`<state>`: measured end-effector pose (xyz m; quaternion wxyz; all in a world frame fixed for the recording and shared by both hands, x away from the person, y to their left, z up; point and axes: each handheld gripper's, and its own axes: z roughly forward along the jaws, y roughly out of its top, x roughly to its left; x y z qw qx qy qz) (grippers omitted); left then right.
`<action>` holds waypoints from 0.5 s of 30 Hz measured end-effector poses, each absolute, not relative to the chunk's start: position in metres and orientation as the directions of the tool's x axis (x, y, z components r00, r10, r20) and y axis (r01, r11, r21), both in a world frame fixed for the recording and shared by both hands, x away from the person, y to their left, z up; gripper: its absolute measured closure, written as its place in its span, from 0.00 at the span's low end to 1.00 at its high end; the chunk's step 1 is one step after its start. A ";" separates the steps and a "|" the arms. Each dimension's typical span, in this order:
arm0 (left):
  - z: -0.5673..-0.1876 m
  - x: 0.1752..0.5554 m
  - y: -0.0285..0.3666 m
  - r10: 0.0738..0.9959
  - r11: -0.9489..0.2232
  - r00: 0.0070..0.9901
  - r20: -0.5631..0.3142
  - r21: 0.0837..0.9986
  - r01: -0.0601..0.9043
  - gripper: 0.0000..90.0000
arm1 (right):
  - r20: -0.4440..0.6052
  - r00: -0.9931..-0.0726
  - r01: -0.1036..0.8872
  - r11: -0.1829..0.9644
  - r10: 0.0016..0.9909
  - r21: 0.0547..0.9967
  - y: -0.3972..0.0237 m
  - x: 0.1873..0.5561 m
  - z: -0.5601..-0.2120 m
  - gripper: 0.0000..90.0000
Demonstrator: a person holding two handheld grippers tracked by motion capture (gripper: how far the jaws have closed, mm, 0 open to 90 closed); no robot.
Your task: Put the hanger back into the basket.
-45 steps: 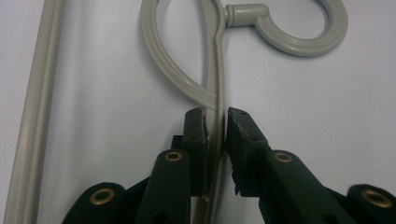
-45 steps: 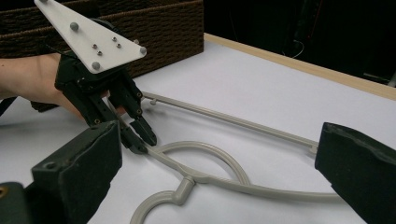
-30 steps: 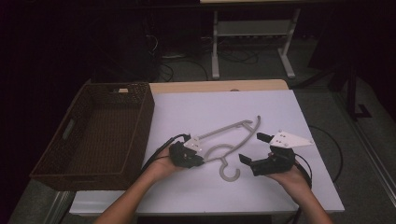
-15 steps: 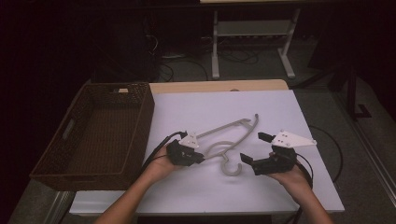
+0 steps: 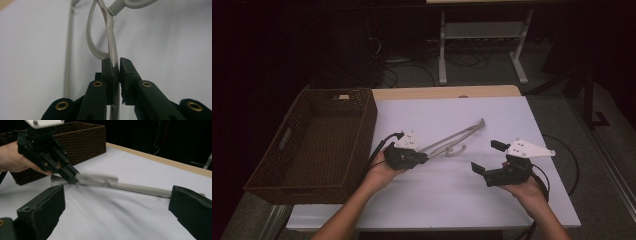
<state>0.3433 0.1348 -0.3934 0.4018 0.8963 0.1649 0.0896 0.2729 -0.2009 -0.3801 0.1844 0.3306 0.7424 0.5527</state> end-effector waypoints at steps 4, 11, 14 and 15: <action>-0.388 0.345 0.140 0.385 -0.588 0.923 0.013 0.774 0.234 0.93 | 0.092 -0.713 0.290 0.172 0.696 0.941 -0.200 0.273 -0.380 0.00; -0.374 0.345 0.144 0.403 -0.561 0.915 0.007 0.792 0.241 0.93 | 0.092 -0.712 0.292 0.174 0.696 0.940 -0.201 0.273 -0.381 0.00; -0.370 0.343 0.145 0.414 -0.538 0.910 -0.003 0.806 0.247 0.93 | 0.092 -0.711 0.290 0.172 0.697 0.941 -0.201 0.273 -0.380 0.00; -0.368 0.343 0.145 0.414 -0.538 0.910 -0.003 0.806 0.248 0.93 | 0.092 -0.710 0.290 0.171 0.698 0.942 -0.202 0.273 -0.380 0.00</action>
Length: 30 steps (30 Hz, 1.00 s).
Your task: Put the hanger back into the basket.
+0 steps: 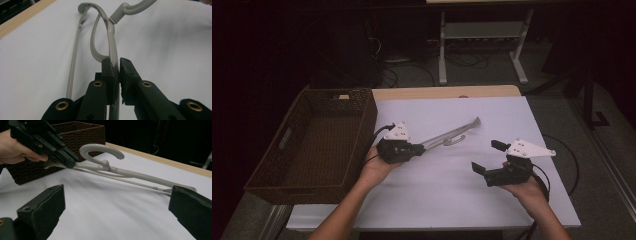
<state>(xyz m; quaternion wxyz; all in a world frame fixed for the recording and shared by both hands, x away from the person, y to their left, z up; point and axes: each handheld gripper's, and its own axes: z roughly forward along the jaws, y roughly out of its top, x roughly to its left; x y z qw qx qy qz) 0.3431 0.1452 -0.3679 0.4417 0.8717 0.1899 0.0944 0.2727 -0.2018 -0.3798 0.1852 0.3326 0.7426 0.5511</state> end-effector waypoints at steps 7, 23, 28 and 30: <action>-0.356 0.340 0.149 0.417 -0.523 0.909 0.012 0.821 0.229 0.93 | 0.093 -0.707 0.292 0.170 0.701 0.941 -0.202 0.273 -0.380 0.00; -0.308 0.332 0.166 0.431 -0.462 0.902 0.006 0.861 0.214 0.93 | 0.086 -0.701 0.285 0.167 0.708 0.944 -0.205 0.272 -0.377 0.00; -0.292 0.331 0.178 0.437 -0.438 0.899 -0.008 0.871 0.221 0.93 | 0.085 -0.702 0.282 0.166 0.707 0.945 -0.204 0.272 -0.377 0.00; -0.285 0.331 0.184 0.435 -0.439 0.901 -0.003 0.873 0.215 0.93 | 0.088 -0.701 0.287 0.167 0.707 0.943 -0.204 0.272 -0.377 0.00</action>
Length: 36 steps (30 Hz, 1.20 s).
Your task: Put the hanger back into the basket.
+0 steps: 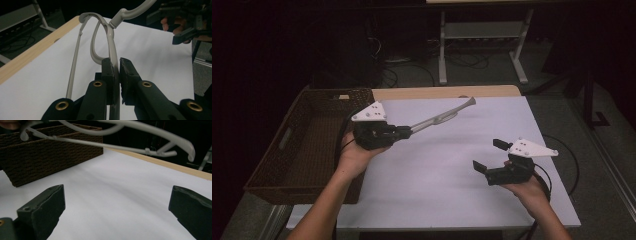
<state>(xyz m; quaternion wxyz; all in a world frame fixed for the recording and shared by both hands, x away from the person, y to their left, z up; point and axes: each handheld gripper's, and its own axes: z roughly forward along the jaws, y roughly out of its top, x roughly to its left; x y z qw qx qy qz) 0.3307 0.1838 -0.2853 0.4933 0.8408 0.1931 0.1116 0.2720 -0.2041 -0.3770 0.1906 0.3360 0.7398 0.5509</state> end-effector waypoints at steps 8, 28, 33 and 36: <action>-0.266 0.328 0.211 0.455 -0.404 0.891 -0.014 0.888 0.220 0.93 | 0.082 -0.703 0.279 0.168 0.706 0.945 -0.202 0.272 -0.377 0.00; -0.240 0.314 0.304 0.564 -0.305 0.826 -0.029 0.921 0.241 0.93 | 0.091 -0.700 0.290 0.165 0.709 0.943 -0.200 0.272 -0.378 0.00; -0.239 0.308 0.333 0.607 -0.280 0.794 -0.033 0.926 0.252 0.93 | 0.087 -0.698 0.287 0.166 0.711 0.944 -0.200 0.273 -0.378 0.00; -0.240 0.305 0.347 0.628 -0.274 0.778 -0.033 0.926 0.260 0.93 | 0.086 -0.698 0.286 0.167 0.711 0.944 -0.200 0.273 -0.378 0.00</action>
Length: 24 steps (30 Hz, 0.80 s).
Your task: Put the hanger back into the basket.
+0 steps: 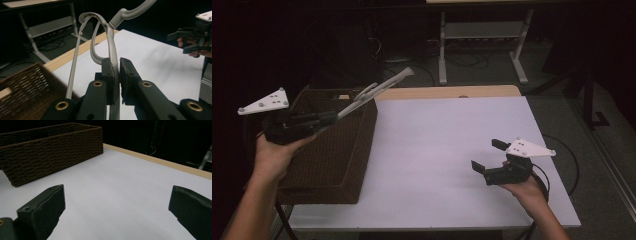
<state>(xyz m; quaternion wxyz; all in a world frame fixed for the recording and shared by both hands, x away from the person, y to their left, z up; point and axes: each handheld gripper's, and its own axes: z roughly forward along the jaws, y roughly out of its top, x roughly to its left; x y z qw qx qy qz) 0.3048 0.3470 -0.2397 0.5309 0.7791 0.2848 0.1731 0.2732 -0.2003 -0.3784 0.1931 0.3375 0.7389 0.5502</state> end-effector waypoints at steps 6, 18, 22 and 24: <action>-0.246 0.301 0.379 0.675 -0.260 0.737 -0.040 0.922 0.288 0.93 | 0.087 -0.696 0.287 0.165 0.713 0.944 -0.199 0.273 -0.379 0.00; -0.258 0.288 0.421 0.731 -0.256 0.679 -0.058 0.900 0.352 0.93 | 0.089 -0.693 0.290 0.164 0.715 0.943 -0.199 0.274 -0.379 0.00; -0.264 0.284 0.430 0.748 -0.260 0.661 -0.059 0.890 0.374 0.93 | 0.085 -0.693 0.287 0.166 0.716 0.943 -0.200 0.274 -0.378 0.00; -0.267 0.282 0.436 0.759 -0.257 0.648 -0.062 0.886 0.386 0.93 | 0.083 -0.692 0.285 0.166 0.717 0.944 -0.200 0.274 -0.378 0.00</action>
